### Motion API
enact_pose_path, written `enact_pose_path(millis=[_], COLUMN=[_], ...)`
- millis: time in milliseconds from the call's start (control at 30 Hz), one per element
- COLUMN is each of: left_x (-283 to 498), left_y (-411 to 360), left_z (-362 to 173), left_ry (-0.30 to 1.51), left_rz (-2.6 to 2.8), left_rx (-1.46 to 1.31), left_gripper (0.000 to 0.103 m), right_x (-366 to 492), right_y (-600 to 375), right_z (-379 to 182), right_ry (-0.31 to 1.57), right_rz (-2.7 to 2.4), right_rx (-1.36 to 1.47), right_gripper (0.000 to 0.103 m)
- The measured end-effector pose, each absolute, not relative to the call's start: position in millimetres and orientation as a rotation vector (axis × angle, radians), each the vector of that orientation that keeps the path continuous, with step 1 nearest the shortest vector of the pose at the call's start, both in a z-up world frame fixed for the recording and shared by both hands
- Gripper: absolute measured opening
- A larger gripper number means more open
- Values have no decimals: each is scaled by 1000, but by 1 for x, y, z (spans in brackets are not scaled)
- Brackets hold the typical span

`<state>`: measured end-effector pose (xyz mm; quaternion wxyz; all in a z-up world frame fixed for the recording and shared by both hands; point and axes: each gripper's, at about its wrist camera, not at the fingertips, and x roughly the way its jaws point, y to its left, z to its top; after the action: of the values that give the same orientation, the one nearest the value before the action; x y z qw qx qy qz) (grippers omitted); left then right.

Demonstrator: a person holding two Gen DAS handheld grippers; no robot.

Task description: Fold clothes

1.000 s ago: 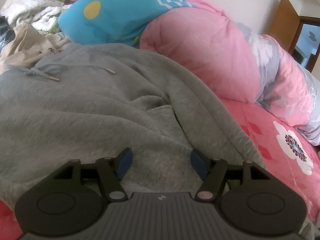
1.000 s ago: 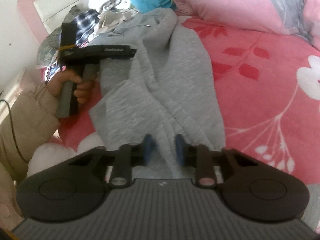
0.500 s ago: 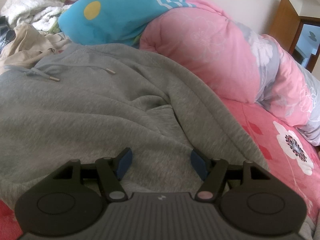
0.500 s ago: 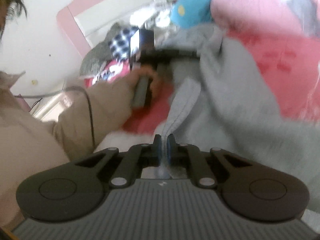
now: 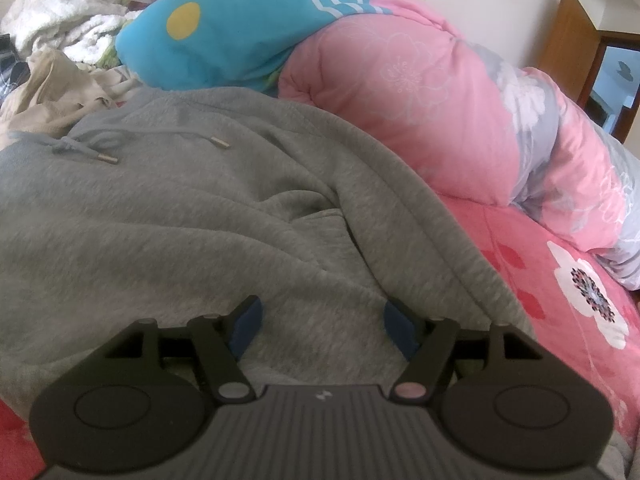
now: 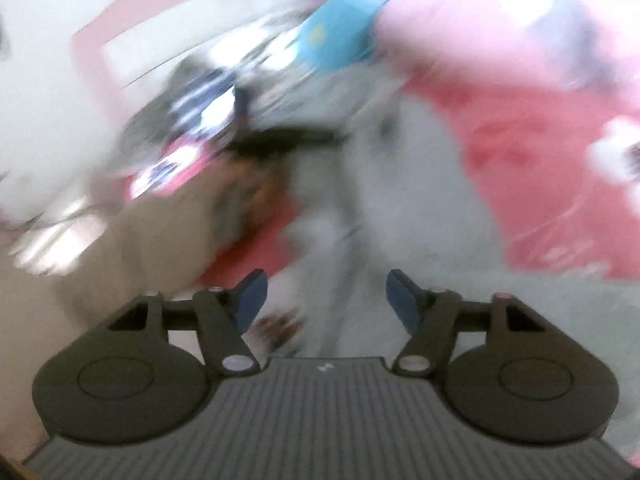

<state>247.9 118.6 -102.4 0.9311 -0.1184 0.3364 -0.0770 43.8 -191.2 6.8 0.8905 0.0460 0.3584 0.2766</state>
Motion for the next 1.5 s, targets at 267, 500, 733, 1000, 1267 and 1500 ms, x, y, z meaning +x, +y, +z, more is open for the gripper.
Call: enact_pose_path(millis=[267,500,733,1000,1267,1500], left_x=[247,248,247,247,247,248], left_y=[120,118,115,114,115,116], left_z=[-102,-102,-104,-104,-103,-103], left_ry=[689,685,673,672,674,676], left_rz=[-165,-161,-157,-153,-157,-162], left_rx=[-236,-225,-199,-187,-177,-169], left_gripper=[70,70,70,70,70,70], right_x=[105,107,98,114,216,313], right_y=[-170,-160,-177,-227,-299,-344], right_z=[-34,-51,-50,13,24,-43], right_ry=[745,761,740,508,481,618], right_rz=[399,442,461,320,88,-111], right_rx=[-52,-79,55,114,167,200], right_gripper=[67,78,13,10,9,9])
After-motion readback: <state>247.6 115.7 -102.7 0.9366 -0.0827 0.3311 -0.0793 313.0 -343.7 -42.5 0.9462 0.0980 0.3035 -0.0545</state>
